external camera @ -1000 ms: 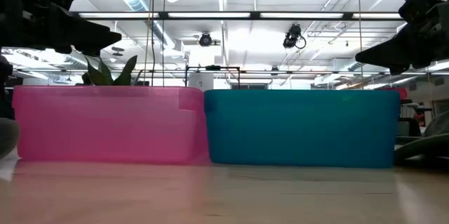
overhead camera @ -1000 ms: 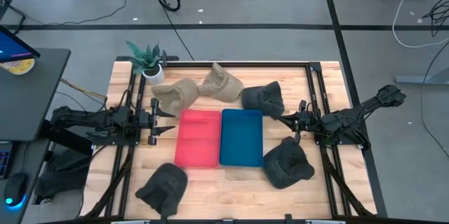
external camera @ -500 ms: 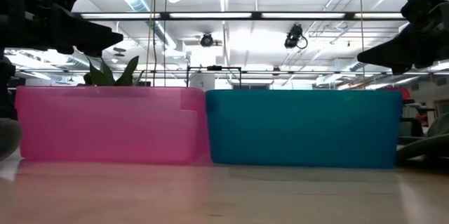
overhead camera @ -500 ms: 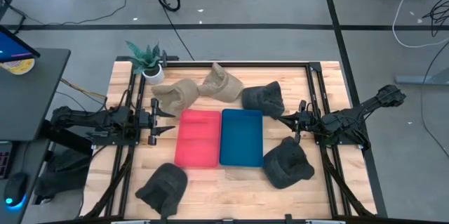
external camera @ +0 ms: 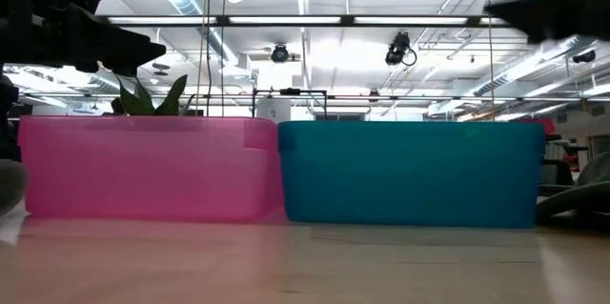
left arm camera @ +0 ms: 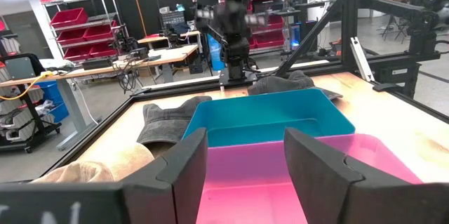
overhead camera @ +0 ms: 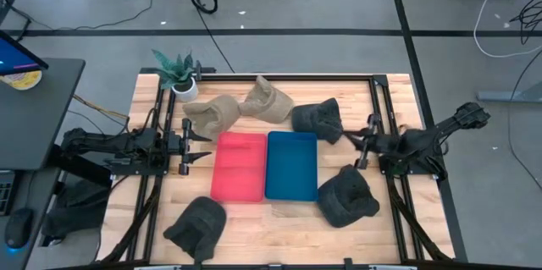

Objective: Pick & Place hat
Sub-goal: Put the bottom right black cap into the blue bin

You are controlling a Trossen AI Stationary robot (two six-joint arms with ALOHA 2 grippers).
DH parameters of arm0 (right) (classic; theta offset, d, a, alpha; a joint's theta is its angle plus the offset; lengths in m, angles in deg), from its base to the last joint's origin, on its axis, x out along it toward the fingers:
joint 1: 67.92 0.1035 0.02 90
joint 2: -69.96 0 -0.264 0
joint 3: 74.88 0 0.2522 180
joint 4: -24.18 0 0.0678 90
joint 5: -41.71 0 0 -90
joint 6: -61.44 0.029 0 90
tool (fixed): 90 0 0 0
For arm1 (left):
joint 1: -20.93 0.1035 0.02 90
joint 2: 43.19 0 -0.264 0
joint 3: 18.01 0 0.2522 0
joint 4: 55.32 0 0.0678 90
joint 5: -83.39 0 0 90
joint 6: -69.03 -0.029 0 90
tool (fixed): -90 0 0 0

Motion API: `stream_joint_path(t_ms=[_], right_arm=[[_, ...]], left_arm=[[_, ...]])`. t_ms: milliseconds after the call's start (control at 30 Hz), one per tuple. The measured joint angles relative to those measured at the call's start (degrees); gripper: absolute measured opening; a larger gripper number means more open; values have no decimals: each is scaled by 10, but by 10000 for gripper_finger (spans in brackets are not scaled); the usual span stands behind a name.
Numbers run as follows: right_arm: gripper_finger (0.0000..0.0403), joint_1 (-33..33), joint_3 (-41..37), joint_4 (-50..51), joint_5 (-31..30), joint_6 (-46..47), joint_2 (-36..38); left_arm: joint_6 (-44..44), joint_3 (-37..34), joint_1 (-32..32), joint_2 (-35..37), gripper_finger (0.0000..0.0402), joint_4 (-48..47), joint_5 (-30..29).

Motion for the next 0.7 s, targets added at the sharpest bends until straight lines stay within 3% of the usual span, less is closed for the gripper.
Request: stream_joint_path(t_ms=[100,367,500,633,700], right_arm=[[25,0,0,-160,29,-68,0],[25,0,0,-520,117,-120,0],[25,0,34,-505,231,-158,8],[25,-1,89,-395,262,-158,1],[25,0,139,-331,237,-152,-10]], left_arm=[[0,0,0,0,193,0,0],[0,0,0,0,193,0,0],[0,0,0,0,193,0,0],[0,0,0,0,193,0,0],[0,0,0,0,193,1,0]])
